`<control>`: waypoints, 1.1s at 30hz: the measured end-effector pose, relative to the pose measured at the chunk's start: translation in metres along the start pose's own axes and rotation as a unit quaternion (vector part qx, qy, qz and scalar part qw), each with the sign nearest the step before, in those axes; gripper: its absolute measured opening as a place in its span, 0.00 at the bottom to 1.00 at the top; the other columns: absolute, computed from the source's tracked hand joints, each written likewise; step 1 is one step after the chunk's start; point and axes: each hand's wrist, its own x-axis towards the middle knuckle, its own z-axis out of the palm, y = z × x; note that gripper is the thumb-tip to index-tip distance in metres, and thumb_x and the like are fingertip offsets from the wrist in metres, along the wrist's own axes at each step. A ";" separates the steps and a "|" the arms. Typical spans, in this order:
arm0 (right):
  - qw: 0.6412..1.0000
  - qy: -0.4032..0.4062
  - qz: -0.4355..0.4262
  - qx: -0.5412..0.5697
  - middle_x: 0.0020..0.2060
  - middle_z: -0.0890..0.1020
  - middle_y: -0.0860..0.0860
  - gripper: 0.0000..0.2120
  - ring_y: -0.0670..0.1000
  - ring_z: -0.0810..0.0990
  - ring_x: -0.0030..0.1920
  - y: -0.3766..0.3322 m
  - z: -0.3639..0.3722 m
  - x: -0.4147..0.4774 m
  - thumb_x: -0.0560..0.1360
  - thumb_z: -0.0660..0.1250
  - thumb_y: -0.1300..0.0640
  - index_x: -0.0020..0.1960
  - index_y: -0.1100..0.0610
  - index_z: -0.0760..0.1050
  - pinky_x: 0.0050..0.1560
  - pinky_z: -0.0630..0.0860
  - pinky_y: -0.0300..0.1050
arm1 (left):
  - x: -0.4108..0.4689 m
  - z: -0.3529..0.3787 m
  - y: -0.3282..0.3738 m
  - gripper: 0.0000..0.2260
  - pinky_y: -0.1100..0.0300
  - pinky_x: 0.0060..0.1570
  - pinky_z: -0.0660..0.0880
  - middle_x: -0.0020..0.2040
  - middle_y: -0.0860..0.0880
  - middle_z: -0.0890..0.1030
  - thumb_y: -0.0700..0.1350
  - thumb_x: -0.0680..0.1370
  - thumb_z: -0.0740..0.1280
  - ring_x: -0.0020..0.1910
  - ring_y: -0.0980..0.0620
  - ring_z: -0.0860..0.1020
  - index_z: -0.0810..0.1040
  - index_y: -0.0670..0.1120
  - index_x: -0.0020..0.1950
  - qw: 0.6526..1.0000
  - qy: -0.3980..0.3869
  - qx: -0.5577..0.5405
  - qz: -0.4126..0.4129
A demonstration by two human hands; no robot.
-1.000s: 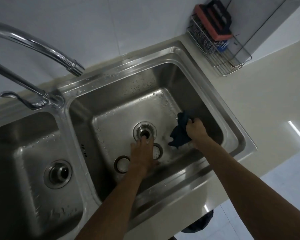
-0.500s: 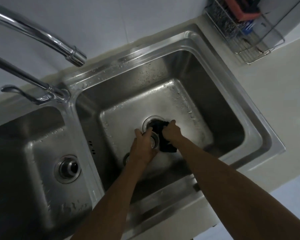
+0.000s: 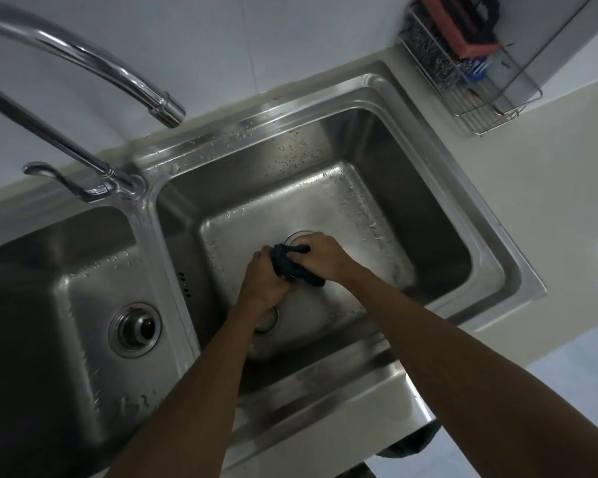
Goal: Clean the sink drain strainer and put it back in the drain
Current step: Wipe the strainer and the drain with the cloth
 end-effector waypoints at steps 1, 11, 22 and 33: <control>1.000 0.010 -0.003 -0.012 0.34 0.79 0.45 0.13 0.41 0.74 0.34 0.001 0.000 -0.001 0.77 0.71 0.57 0.34 0.50 0.77 0.36 0.66 0.30 | -0.003 -0.001 -0.001 0.25 0.55 0.45 0.78 0.54 0.49 0.79 0.45 0.69 0.78 0.52 0.48 0.80 0.72 0.47 0.62 0.999 0.008 -0.030 0.008; 1.000 -0.017 0.008 -0.015 0.50 0.85 0.59 0.11 0.57 0.82 0.50 -0.015 -0.010 -0.012 0.79 0.63 0.62 0.54 0.61 0.84 0.54 0.78 0.49 | -0.016 -0.011 0.015 0.30 0.56 0.58 0.73 0.63 0.48 0.79 0.44 0.69 0.79 0.61 0.48 0.76 0.74 0.46 0.70 0.969 0.094 0.071 0.216; 0.844 0.057 0.214 0.489 0.52 0.86 0.59 0.17 0.59 0.84 0.53 -0.006 -0.038 -0.018 0.81 0.65 0.51 0.58 0.65 0.81 0.55 0.81 0.54 | -0.016 -0.043 0.013 0.28 0.59 0.54 0.78 0.58 0.49 0.81 0.44 0.69 0.80 0.57 0.51 0.80 0.74 0.49 0.66 0.986 0.109 -0.051 0.116; 0.792 0.073 0.173 0.581 0.54 0.82 0.58 0.16 0.58 0.83 0.52 -0.044 -0.013 -0.033 0.84 0.59 0.51 0.65 0.60 0.74 0.57 0.80 0.59 | -0.013 -0.041 0.074 0.26 0.48 0.52 0.82 0.56 0.42 0.84 0.50 0.70 0.80 0.57 0.43 0.84 0.80 0.42 0.64 0.869 0.058 -0.485 -0.073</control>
